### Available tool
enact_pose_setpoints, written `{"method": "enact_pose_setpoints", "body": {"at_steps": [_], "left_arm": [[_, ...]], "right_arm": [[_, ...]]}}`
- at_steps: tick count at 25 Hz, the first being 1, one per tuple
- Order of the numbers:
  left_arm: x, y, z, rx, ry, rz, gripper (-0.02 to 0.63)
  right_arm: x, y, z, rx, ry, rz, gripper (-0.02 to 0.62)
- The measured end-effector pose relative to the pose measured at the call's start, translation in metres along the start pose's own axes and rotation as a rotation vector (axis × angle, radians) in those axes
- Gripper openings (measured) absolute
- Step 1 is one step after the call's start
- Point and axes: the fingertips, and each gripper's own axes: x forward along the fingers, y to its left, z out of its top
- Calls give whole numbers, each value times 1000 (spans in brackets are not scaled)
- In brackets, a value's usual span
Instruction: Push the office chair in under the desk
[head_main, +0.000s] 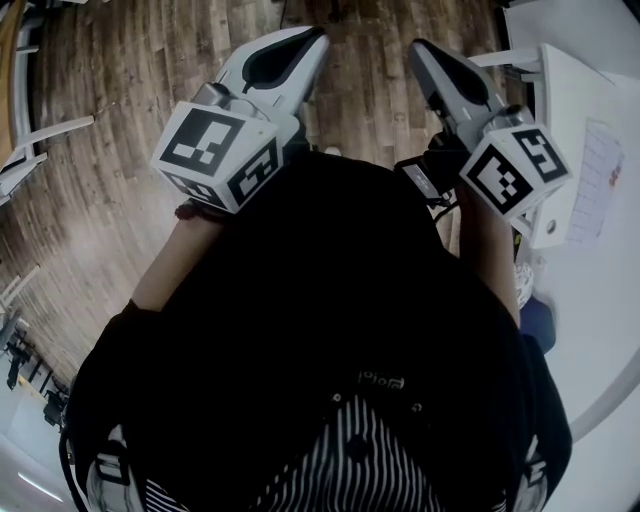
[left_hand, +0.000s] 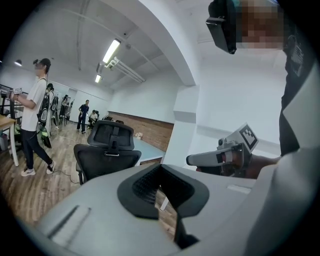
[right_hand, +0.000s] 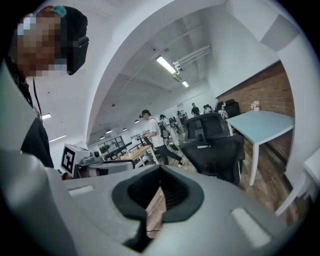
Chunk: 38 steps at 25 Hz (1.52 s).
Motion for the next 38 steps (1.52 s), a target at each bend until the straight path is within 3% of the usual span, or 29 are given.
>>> {"method": "enact_pose_setpoints", "body": {"at_steps": [8,17,27,38], "left_arm": [[23,71,29,7,0,1,2],[58,152,64,13,-11,-38,2],[92,208,79,38,-2,-119,2],[130,242,84,9,20,-112,2]], "right_arm": [[65,-13,37,-10,2,-7,2],[139,-37,84,105,-49,-15,2],[195,-65,114,129,-87,-80,2],[228,-102,131,163,-71,-72,2]]}}
